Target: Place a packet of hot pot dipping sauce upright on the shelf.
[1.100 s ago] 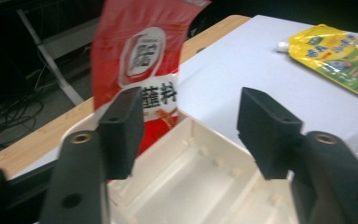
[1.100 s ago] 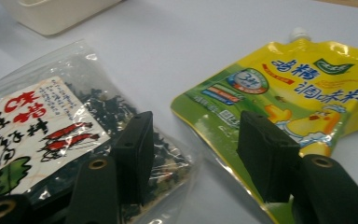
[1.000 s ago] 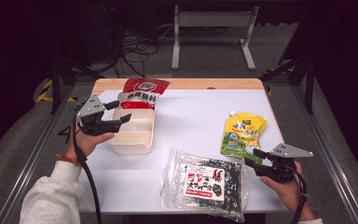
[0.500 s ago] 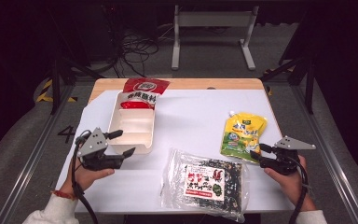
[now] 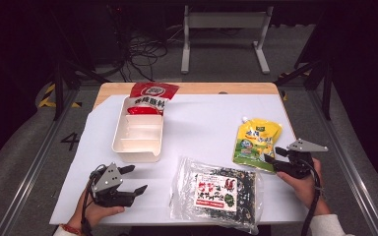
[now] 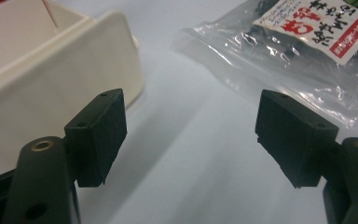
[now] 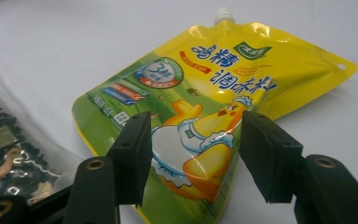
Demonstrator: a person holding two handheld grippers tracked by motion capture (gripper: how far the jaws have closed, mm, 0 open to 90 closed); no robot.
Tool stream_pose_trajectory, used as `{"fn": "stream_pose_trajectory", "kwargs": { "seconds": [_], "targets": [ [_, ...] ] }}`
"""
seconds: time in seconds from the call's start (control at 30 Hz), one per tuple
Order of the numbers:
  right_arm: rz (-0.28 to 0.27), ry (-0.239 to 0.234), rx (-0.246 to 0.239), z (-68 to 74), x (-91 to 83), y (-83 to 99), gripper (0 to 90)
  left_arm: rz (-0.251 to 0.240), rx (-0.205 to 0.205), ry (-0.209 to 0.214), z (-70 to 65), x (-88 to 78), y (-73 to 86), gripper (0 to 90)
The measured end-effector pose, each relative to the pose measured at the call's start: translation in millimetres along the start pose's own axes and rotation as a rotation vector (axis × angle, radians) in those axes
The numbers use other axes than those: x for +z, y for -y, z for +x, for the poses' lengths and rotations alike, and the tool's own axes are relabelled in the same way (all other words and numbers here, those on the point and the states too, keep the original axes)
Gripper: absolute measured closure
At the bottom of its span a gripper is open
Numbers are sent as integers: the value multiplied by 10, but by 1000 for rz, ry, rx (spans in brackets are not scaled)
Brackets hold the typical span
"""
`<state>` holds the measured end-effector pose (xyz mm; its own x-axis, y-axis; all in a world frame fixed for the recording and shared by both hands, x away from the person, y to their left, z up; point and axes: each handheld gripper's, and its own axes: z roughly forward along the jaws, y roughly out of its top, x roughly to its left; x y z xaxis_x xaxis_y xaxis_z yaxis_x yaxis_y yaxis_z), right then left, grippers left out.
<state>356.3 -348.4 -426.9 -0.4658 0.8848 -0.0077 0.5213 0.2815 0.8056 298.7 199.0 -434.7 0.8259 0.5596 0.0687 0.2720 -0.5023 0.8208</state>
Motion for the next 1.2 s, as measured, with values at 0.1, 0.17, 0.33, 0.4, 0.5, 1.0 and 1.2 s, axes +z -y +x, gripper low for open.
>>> {"fn": "stream_pose_trajectory", "kwargs": {
  "seconds": [0.1, 0.17, 0.33, 0.4, 0.5, 1.0, 1.2],
  "targets": [
    [0, 11, 22, -40, 37, -21, 432, 28, 13, -17, -25, 23, 42, 232],
    [4, 12, 33, -69, 67, -27, 402, 24, -7, -13, -15, 45, 79, 224],
    [15, 6, 56, -132, 113, -33, 358, 45, -6, 7, -42, 113, 114, 207],
    [19, 7, 64, -156, 122, -33, 356, 44, -9, 16, -53, 127, 113, 199],
    [26, 6, 74, -177, 132, -32, 365, 42, -15, 24, -63, 132, 113, 197],
    [73, -59, 54, -141, 107, 8, 435, 55, 12, 124, -279, 246, 34, 178],
    [63, -24, 62, -145, 124, -18, 394, 67, 26, 164, -361, 317, -1, 169]
  ]
}}
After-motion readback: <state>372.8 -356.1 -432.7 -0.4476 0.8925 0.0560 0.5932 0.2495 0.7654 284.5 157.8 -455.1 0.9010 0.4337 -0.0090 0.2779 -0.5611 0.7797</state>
